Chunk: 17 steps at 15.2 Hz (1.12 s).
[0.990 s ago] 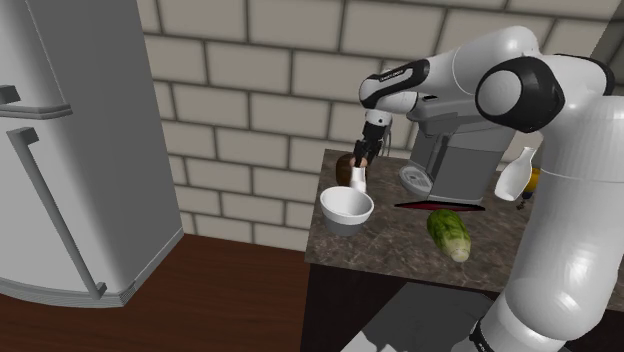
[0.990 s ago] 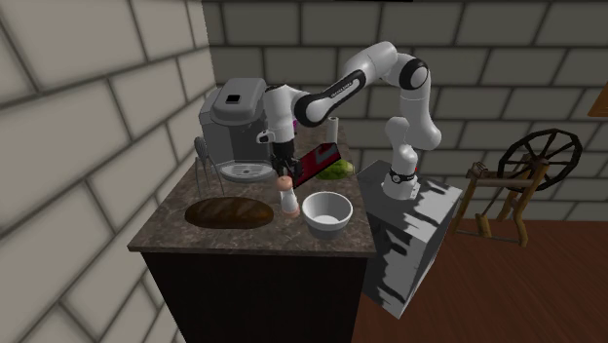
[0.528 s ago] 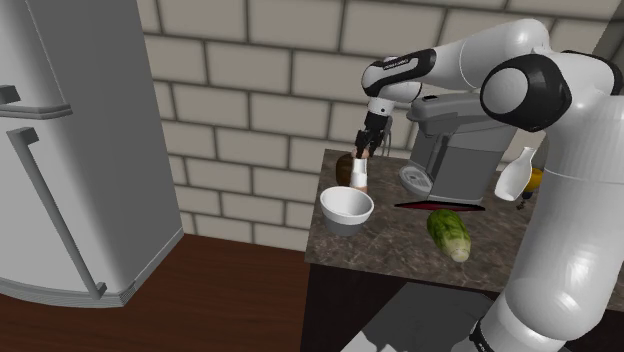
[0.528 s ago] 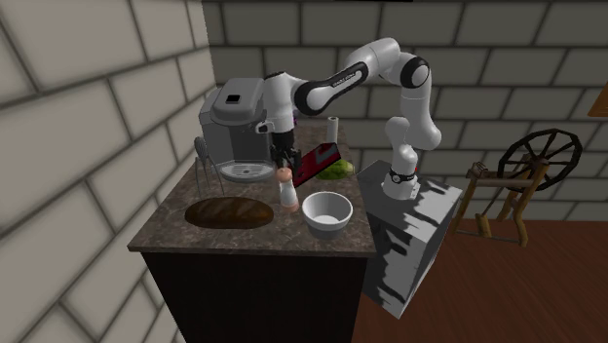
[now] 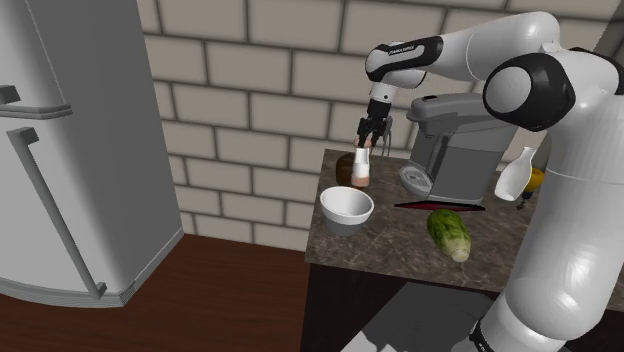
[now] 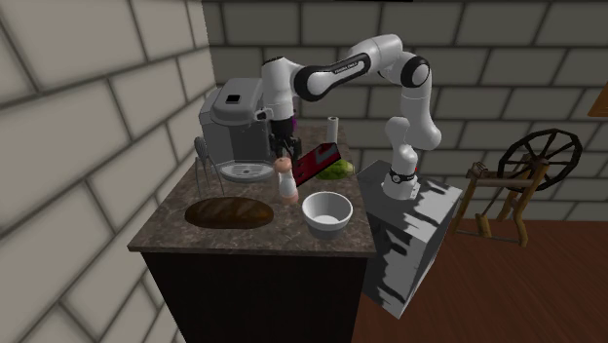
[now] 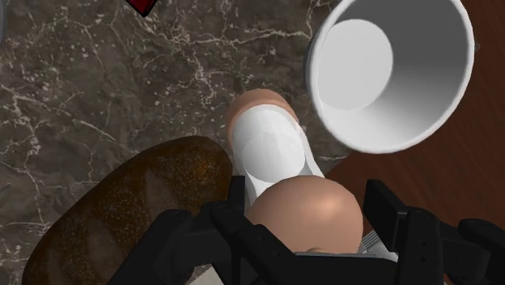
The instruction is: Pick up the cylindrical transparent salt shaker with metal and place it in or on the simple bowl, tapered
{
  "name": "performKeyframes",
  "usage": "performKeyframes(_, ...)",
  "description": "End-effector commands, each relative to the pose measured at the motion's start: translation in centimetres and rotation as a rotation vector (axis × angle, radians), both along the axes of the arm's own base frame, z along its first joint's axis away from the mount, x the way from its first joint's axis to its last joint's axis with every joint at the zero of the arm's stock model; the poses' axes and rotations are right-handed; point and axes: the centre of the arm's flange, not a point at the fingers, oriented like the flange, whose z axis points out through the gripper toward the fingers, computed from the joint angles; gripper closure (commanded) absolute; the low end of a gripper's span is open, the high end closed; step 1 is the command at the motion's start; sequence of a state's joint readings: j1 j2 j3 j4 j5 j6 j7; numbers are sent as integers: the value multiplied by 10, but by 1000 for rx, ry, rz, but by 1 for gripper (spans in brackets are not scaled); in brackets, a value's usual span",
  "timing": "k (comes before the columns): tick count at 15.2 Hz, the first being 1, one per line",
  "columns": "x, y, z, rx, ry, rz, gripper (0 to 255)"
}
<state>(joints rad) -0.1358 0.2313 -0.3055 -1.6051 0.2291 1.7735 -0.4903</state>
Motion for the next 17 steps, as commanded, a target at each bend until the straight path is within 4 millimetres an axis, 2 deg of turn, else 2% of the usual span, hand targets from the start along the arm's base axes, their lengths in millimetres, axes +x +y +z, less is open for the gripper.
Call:
performKeyframes(1,0,1,10,0,0,0,255)
performKeyframes(14,0,1,78,0,0,0,255)
performKeyframes(17,-18,32,93,0,0,0,255)
